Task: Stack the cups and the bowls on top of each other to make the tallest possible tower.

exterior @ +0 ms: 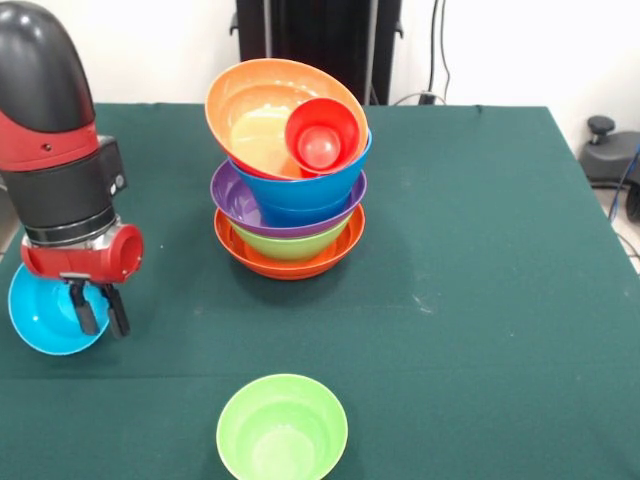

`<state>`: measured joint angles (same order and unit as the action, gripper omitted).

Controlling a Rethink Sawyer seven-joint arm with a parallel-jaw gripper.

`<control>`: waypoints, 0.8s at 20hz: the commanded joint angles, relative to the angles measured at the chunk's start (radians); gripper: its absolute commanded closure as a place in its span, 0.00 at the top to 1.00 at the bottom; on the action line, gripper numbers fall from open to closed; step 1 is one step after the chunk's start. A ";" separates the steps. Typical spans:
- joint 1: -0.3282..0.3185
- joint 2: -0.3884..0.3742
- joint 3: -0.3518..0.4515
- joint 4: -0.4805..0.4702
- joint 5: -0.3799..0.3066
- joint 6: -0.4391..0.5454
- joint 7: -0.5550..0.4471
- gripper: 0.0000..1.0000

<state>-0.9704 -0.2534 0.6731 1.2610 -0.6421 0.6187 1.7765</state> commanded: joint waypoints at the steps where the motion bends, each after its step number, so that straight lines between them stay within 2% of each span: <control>1: 0.047 -0.053 -0.044 0.087 -0.027 0.115 -0.168 0.00; 6: 0.004 -0.230 -0.038 0.299 0.010 0.118 -0.125 0.00; 11: -0.024 -0.363 -0.023 0.454 0.032 0.103 -0.099 0.00; 16: -0.034 -0.522 -0.028 0.610 0.082 0.133 -0.058 0.00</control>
<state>-1.0143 -0.6114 0.6730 1.6452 -0.5850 0.6341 1.7765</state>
